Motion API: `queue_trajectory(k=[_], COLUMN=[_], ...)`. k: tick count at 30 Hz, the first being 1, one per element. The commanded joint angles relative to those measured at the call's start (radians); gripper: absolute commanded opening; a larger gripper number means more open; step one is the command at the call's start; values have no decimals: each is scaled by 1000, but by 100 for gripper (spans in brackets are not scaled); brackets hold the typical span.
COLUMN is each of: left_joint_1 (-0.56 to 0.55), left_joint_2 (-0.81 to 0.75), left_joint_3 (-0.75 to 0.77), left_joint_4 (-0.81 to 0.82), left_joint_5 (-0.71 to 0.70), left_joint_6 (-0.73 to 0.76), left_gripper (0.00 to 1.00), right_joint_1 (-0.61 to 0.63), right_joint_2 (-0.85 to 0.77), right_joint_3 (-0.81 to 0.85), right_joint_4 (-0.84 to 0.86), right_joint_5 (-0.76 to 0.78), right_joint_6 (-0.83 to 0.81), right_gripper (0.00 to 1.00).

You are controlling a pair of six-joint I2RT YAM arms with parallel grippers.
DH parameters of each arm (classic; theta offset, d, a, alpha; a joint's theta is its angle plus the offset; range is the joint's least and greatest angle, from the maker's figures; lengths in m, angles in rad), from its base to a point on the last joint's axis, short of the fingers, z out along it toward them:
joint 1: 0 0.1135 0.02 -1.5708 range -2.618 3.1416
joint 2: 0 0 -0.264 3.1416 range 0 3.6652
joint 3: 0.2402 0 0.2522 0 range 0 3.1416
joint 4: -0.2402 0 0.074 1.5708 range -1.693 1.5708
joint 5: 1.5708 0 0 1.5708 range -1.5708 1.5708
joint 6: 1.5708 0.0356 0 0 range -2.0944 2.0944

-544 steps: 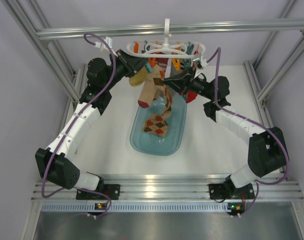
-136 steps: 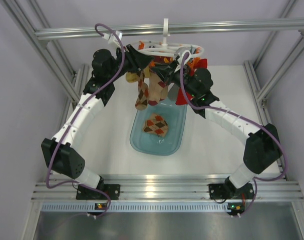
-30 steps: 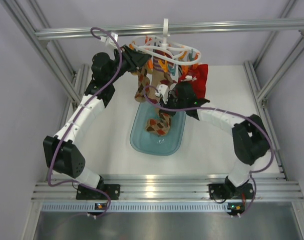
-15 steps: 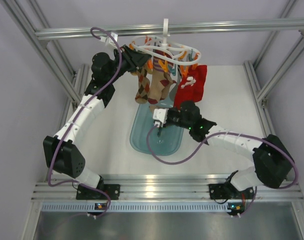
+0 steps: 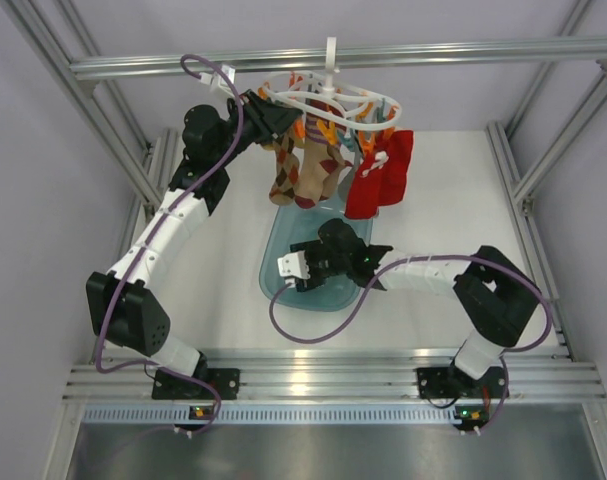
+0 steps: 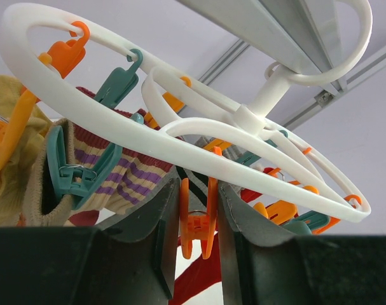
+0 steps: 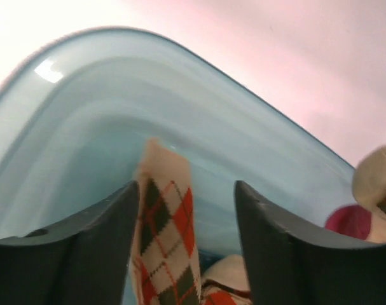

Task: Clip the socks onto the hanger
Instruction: Adjust the sock in the bin, then pick up the sock from the bin.

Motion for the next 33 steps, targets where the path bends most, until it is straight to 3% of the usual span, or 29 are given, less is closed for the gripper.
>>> queue_trajectory(k=[1, 2, 4, 6, 8, 10, 14, 24, 27, 29, 30, 31, 33], left_joint_1=[20, 20, 20, 20, 20, 20, 20, 20, 20, 20, 20, 20, 20], left_joint_2=[-15, -13, -12, -9, -8, -10, -13, -4, -2, -4, -2, -4, -4], left_joint_3=[2, 2, 4, 5, 4, 1, -2, -8, -8, -8, -8, -7, -5], left_joint_4=[-60, -57, -54, -52, -51, -48, -51, -49, -51, -55, -57, -58, -60], left_joint_5=[-16, -12, -11, -7, -8, -8, -11, -15, -15, -15, -15, -15, -11], left_joint_6=[12, 9, 7, 4, 1, -1, 1, -1, 1, 7, 7, 7, 9], left_gripper=[0, 0, 0, 0, 0, 0, 0, 0, 0, 0, 0, 0, 0], right_joint_1=[1, -2, -14, -23, -45, -62, -62, -60, -60, -63, -63, -65, -72], right_joint_2=[-70, -84, -93, -89, -48, 24, 140, 315, 338, 329, 319, 290, 247], right_joint_3=[94, 133, 172, 215, 254, 311, 399, 462, 456, 456, 454, 445, 424], right_joint_4=[-214, -275, -417, -486, -494, -514, -609, -658, -641, -638, -635, -627, -597], right_joint_5=[-197, -229, -309, -322, -312, -300, -236, -66, -42, -54, -62, -71, -96], right_joint_6=[-11, -17, -43, -57, -42, -12, -34, -104, -109, -97, -91, -83, -49], right_gripper=[62, 71, 77, 75, 63, 58, 58, 58, 42, 16, 16, 1, 0])
